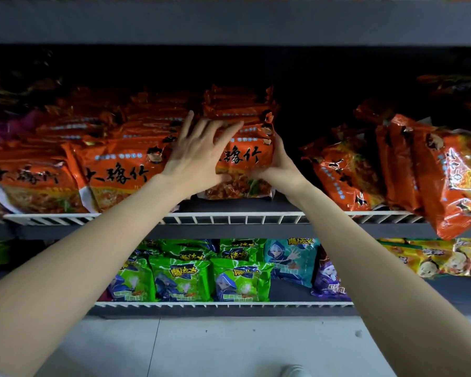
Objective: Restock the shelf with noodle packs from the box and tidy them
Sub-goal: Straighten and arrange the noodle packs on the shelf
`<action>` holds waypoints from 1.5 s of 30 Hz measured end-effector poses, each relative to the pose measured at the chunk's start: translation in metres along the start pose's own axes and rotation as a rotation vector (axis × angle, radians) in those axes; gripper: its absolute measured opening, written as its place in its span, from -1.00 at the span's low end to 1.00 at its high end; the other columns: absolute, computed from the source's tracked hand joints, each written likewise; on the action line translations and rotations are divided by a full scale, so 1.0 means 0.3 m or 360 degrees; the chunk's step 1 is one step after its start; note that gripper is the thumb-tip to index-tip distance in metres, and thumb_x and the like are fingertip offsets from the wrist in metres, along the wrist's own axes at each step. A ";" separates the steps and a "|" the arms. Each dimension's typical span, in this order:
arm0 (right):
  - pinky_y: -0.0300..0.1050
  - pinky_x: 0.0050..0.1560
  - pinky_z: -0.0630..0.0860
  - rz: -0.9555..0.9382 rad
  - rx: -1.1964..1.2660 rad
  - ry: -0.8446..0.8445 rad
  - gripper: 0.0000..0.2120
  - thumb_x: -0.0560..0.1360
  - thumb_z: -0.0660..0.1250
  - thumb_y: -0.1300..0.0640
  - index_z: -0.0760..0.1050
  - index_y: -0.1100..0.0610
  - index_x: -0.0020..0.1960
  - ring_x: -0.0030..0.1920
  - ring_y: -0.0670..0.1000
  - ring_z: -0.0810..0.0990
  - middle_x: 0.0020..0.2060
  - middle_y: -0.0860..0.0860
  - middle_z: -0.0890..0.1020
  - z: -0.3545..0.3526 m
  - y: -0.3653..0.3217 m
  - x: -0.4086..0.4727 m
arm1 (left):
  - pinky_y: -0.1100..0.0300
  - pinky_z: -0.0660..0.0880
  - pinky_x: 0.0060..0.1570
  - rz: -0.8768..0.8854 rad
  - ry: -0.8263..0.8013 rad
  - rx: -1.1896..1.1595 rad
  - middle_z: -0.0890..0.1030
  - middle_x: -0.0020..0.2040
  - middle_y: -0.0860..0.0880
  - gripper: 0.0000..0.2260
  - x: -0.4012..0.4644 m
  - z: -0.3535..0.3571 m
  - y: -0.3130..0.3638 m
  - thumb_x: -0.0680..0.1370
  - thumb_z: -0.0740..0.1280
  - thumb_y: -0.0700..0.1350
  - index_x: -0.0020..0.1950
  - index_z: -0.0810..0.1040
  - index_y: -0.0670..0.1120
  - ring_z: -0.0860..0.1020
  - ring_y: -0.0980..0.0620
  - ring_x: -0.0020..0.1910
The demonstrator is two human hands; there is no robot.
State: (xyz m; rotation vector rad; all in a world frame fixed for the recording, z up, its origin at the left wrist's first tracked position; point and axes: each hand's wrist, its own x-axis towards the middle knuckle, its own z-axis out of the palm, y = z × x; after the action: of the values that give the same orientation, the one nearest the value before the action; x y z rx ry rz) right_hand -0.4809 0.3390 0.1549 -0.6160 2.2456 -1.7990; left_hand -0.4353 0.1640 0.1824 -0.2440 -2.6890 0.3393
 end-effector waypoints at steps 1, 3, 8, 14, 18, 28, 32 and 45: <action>0.00 0.35 0.38 0.0003 -0.0008 -0.0032 -0.10 0.40 0.45 0.31 -0.02 0.02 0.52 0.28 -0.05 0.41 0.27 -0.05 0.41 -0.008 -0.003 -0.004 | -0.16 -0.20 0.46 -0.0021 -0.0024 0.0015 0.17 0.50 -0.14 0.02 0.003 -0.001 0.002 0.33 0.45 0.25 0.56 -0.11 -0.01 0.15 -0.13 0.47; 0.01 0.41 0.28 -0.0006 0.0033 0.0040 -0.19 0.48 0.39 0.01 -0.03 -0.01 0.55 0.39 -0.03 0.34 0.41 -0.05 0.34 -0.032 -0.002 -0.001 | -0.20 -0.23 0.44 -0.0061 -0.0078 0.0066 0.05 0.54 -0.15 0.06 0.011 0.006 0.012 0.33 0.45 0.25 0.55 -0.19 -0.04 0.06 -0.14 0.51; 0.10 0.49 0.10 -0.0249 -0.0404 0.0378 -0.28 0.53 0.19 -0.24 -0.07 -0.08 0.56 0.53 0.03 0.03 0.55 0.01 -0.01 -0.071 -0.049 0.066 | -0.26 -0.28 0.41 -0.0078 -0.0113 0.0148 -0.01 0.55 -0.14 0.04 0.018 0.020 0.043 0.34 0.40 0.28 0.54 -0.17 -0.08 -0.06 -0.14 0.53; -0.05 0.44 0.13 -0.0318 -0.1056 0.0165 -0.26 0.52 0.09 -0.34 0.08 0.06 0.55 0.51 0.05 0.14 0.54 0.03 0.11 -0.041 -0.100 0.170 | -0.24 -0.24 0.43 -0.0069 -0.0081 0.0161 0.07 0.54 -0.15 -0.01 0.009 0.028 0.030 0.37 0.36 0.30 0.54 -0.07 -0.17 -0.02 -0.11 0.53; -0.04 0.38 0.28 -0.0400 -0.1406 0.0083 -0.31 0.55 0.04 -0.32 0.15 0.08 0.52 0.42 0.10 0.32 0.47 0.07 0.28 -0.057 -0.109 0.165 | -0.23 -0.24 0.44 -0.0026 -0.0031 0.0132 0.13 0.53 -0.14 -0.04 0.008 0.030 0.032 0.36 0.39 0.27 0.53 0.02 -0.20 0.04 -0.07 0.52; 0.11 0.51 -0.11 -0.0223 -0.1484 -0.0137 -0.38 0.54 -0.06 -0.36 0.09 -0.13 0.52 0.54 0.03 -0.04 0.54 -0.06 0.10 -0.070 -0.122 0.183 | -0.24 -0.21 0.44 -0.0003 0.0011 0.0143 0.23 0.49 -0.14 -0.07 0.012 0.030 0.022 0.35 0.40 0.29 0.50 0.12 -0.21 0.14 -0.06 0.50; 0.19 0.50 -0.12 -0.0317 -0.1477 0.0051 -0.39 0.55 -0.02 -0.34 0.08 -0.12 0.53 0.54 0.12 -0.14 0.55 -0.05 -0.03 -0.065 -0.117 0.141 | -0.32 -0.24 0.39 -0.0057 -0.0012 0.0207 0.13 0.53 -0.10 -0.07 0.007 0.025 0.027 0.37 0.37 0.29 0.53 0.06 -0.16 0.03 -0.04 0.53; -0.05 -0.21 0.50 -0.0518 -0.1623 0.0342 -0.01 0.38 0.52 0.16 -0.08 -0.07 0.55 0.07 0.24 0.57 0.52 0.22 -0.04 -0.003 0.029 -0.037 | -0.22 -0.31 0.37 -0.0202 -0.0024 0.0429 -0.03 0.54 -0.22 0.14 -0.057 0.047 0.065 0.35 0.48 0.16 0.49 -0.36 -0.15 -0.06 -0.15 0.53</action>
State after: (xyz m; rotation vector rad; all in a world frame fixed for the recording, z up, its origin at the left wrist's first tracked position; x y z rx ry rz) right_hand -0.4729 0.3462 0.1457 -1.0091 3.3034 -0.6746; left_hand -0.4237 0.1760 0.1580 0.0093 -2.6196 0.6584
